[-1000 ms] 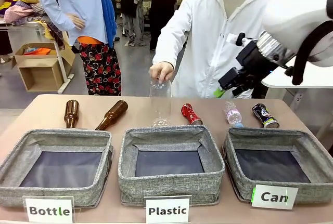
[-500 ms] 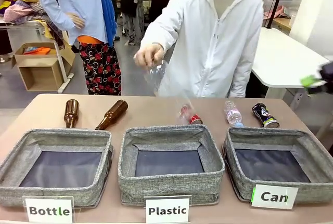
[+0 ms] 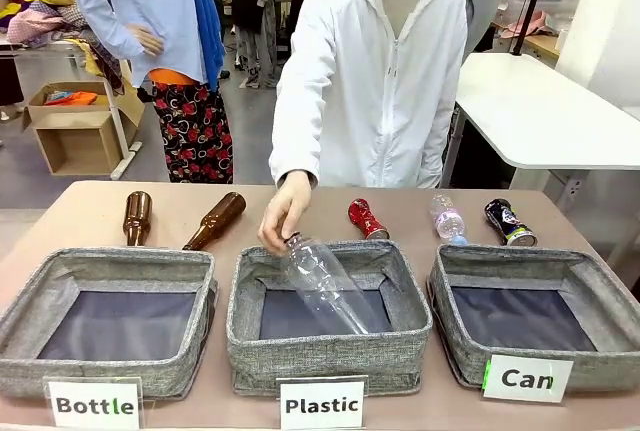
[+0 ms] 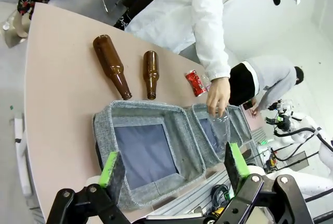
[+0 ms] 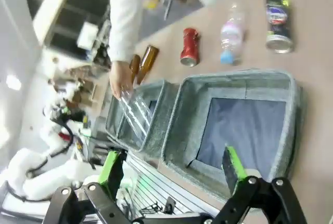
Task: Sort the can waste into the basket.
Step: Pick up the can waste from the table and place it in the right Fabric basket.
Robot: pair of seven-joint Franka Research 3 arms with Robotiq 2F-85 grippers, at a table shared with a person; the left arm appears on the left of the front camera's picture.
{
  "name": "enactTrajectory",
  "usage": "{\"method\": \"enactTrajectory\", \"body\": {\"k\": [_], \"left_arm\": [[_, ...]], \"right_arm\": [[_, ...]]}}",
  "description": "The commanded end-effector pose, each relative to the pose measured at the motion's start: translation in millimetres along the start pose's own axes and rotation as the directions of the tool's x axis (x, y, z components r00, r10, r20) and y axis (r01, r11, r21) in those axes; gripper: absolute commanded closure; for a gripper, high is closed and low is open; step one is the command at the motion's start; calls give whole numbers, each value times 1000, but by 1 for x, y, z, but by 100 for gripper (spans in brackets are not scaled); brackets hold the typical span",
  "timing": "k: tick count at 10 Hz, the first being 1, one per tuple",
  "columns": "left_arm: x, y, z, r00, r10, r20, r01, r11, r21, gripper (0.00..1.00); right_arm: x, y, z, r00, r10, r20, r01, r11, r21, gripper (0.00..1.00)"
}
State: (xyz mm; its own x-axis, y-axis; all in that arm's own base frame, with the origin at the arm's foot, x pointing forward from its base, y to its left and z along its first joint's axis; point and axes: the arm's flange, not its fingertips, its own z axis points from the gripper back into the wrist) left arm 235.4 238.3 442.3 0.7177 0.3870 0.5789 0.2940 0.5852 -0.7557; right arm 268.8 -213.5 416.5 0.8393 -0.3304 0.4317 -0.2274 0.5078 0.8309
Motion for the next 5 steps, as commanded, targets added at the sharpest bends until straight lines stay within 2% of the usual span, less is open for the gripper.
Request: {"method": "enactTrajectory", "body": {"k": [1, 2, 3, 5], "left_arm": [[1, 2, 0, 1000, -24, 16, 24, 1000, -15, 0], [1, 2, 0, 1000, -24, 16, 24, 1000, -15, 0], [1, 2, 0, 1000, -24, 16, 24, 1000, -15, 0], [1, 2, 0, 1000, -24, 16, 24, 1000, -15, 0]], "right_arm": [[-7, -21, -8, 998, -37, 48, 34, 997, 66, 0], [-7, -24, -10, 997, -55, 53, 50, 995, 87, 0], [1, -16, -14, 999, -37, 29, 36, 998, 55, 0], [29, 26, -34, 1000, 23, -21, -24, 998, -50, 0]]}}
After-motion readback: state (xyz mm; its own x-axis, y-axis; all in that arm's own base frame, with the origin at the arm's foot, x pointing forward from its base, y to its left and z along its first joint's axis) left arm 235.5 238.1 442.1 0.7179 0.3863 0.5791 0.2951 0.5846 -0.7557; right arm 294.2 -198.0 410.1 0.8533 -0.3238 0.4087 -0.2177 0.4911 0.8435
